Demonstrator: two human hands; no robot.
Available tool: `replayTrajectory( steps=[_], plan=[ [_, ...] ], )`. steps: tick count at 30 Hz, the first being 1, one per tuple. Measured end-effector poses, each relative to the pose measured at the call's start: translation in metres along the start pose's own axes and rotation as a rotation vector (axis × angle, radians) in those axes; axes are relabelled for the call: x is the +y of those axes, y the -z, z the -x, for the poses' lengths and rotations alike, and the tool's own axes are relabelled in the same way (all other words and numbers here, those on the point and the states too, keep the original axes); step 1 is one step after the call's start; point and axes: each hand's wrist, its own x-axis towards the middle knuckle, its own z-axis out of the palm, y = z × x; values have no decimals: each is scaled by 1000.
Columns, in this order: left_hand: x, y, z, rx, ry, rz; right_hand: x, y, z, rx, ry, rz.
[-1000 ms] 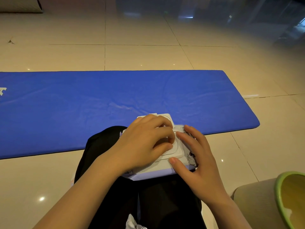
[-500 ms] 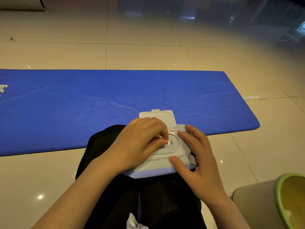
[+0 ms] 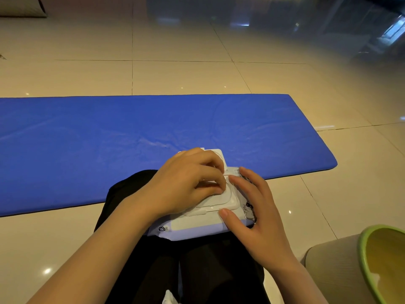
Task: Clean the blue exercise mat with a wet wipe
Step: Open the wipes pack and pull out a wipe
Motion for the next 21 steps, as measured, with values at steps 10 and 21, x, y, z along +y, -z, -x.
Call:
replayTrajectory(
  steps=[10, 21],
  plan=[
    [-5, 14, 53, 292, 99, 158, -1, 3, -1, -6, -16, 41],
    [-8, -10, 79, 511, 239, 237, -31, 8, -25, -76, 462, 545]
  ],
)
